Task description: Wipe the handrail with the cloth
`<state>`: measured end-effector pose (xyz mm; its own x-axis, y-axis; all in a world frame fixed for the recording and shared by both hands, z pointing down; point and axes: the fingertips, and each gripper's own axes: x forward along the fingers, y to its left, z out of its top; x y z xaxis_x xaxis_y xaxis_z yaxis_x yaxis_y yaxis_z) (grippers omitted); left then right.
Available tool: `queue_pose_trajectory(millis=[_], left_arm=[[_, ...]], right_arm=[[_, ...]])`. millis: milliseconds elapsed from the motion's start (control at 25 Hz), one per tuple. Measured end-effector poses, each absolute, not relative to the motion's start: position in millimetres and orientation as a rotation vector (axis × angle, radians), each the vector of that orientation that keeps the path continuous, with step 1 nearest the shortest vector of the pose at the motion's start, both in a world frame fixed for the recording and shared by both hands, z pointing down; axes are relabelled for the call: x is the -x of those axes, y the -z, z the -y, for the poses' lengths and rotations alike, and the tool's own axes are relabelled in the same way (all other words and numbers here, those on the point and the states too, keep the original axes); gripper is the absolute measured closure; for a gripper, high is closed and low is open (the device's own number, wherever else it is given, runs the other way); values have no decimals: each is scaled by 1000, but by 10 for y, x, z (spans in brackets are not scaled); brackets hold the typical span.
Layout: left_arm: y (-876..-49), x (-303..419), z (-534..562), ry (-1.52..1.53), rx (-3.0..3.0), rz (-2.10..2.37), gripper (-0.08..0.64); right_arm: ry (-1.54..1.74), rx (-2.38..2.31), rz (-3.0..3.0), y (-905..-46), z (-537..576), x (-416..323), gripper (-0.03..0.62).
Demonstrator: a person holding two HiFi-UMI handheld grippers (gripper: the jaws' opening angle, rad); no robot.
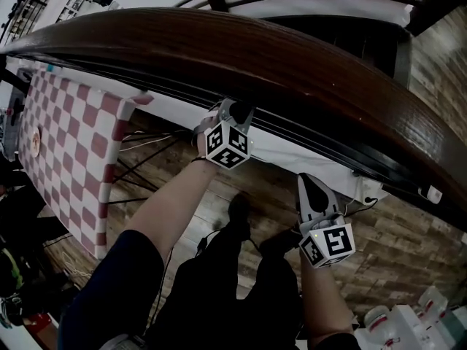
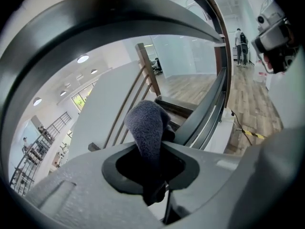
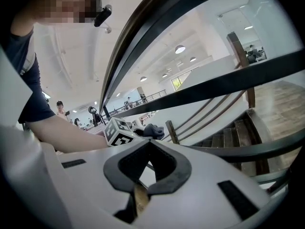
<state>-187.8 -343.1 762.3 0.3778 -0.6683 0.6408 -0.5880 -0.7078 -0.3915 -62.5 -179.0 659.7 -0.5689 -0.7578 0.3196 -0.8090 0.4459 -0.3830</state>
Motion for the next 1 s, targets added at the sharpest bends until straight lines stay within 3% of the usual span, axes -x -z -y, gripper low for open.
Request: queue_pose_trajectory(millis=[280,1000], left_arm=[[-7627,1119,3145,1238,2545,-1088,495],[-7673,-2048,2048,1147,2620,-621,495]], right_arm=[[-793,-1467,2529,-6594,1405,1,581],[-830,-1817,2323,-6707,142,-2214,581]])
